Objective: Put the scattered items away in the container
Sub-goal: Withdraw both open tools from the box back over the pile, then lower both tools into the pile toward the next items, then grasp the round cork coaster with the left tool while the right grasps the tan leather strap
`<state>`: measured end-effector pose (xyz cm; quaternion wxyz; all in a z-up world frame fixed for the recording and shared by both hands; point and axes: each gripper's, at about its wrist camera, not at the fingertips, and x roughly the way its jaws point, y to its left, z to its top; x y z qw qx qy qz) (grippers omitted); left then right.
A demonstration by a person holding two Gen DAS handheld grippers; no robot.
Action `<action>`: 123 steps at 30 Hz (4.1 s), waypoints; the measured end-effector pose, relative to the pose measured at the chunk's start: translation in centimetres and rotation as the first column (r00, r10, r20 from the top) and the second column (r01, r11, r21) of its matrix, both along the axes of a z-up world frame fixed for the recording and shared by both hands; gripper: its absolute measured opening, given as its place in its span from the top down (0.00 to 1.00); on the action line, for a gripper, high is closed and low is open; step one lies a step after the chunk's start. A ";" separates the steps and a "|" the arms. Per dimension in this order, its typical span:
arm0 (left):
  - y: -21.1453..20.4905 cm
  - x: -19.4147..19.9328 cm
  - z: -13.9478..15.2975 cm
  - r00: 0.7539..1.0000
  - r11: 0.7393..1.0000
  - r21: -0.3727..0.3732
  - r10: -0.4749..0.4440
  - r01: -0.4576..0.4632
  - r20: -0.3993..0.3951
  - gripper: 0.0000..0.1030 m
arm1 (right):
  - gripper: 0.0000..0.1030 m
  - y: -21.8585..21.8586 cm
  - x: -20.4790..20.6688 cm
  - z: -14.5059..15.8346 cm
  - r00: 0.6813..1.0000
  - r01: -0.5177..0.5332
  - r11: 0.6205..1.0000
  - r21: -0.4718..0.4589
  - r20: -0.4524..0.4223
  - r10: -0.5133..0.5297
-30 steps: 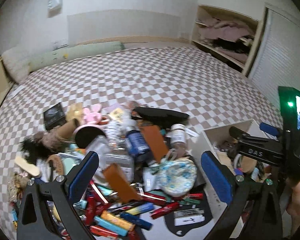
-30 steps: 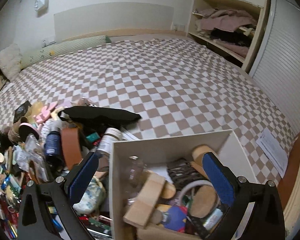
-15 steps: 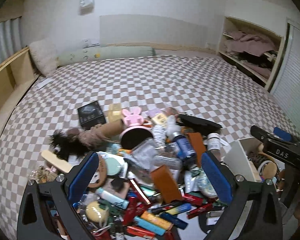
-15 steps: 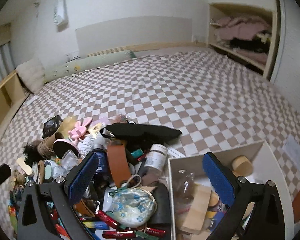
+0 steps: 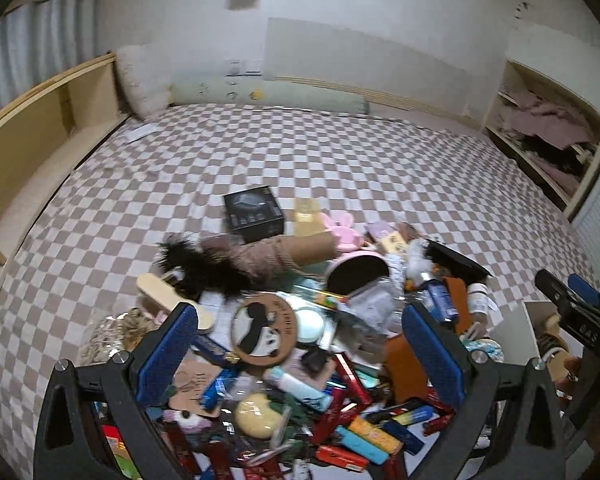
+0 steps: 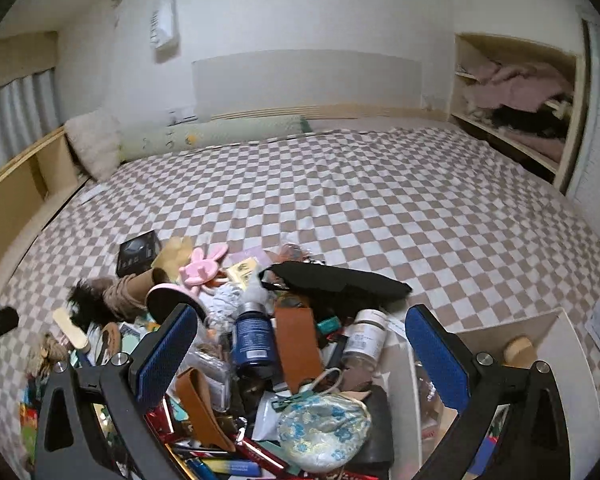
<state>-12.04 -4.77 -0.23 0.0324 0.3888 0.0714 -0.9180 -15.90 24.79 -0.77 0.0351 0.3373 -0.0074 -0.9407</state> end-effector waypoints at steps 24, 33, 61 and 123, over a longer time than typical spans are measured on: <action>-4.9 -2.2 -6.4 0.979 0.991 -0.099 0.111 -0.095 0.170 0.00 | 0.00 -2.1 -1.7 -4.4 0.985 -0.046 0.999 0.024 0.168 0.041; -2.5 -3.8 -7.9 0.970 0.994 -0.091 0.076 -0.056 0.231 0.00 | 0.00 -4.6 -2.0 -5.1 0.975 -0.117 0.991 0.064 0.200 0.102; 1.2 -8.2 -12.4 0.922 0.999 -0.012 0.053 -0.052 0.384 0.01 | 0.45 -8.4 -1.9 -12.7 0.788 -0.384 0.923 -0.007 0.519 0.332; 4.9 -9.3 -16.7 0.862 0.911 -0.334 -0.043 0.241 0.504 0.62 | 0.86 -8.7 -2.8 -14.6 0.737 -0.361 0.921 -0.149 0.559 0.379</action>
